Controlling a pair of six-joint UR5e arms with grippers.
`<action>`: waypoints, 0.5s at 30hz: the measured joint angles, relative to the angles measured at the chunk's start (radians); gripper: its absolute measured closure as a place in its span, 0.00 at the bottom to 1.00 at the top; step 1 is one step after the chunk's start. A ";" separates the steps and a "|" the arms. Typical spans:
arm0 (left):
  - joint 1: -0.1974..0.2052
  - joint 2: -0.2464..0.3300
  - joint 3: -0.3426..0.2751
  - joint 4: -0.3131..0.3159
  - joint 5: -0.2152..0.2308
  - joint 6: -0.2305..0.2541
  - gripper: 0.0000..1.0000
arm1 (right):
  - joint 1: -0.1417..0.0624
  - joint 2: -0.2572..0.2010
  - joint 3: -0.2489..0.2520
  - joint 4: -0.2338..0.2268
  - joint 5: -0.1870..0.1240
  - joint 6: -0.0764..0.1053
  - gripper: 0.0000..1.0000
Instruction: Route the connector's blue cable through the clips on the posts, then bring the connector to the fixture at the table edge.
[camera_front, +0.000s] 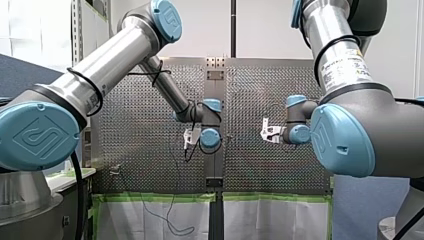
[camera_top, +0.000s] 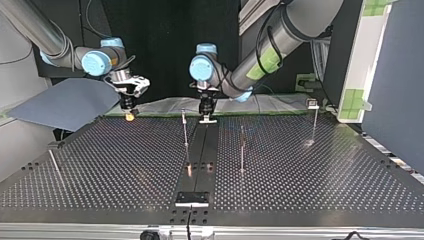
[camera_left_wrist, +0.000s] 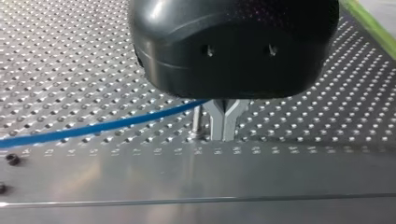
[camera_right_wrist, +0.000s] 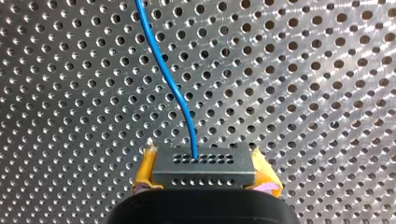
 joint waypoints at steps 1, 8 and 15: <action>0.001 0.000 0.004 -0.002 0.000 0.000 1.00 | -0.001 0.000 0.000 -0.001 0.000 0.001 1.00; 0.009 0.000 0.022 -0.010 0.002 0.000 1.00 | -0.011 0.003 -0.006 -0.021 -0.007 0.015 1.00; 0.019 -0.004 0.037 -0.020 0.007 0.000 1.00 | -0.016 0.008 -0.018 -0.038 -0.029 0.032 1.00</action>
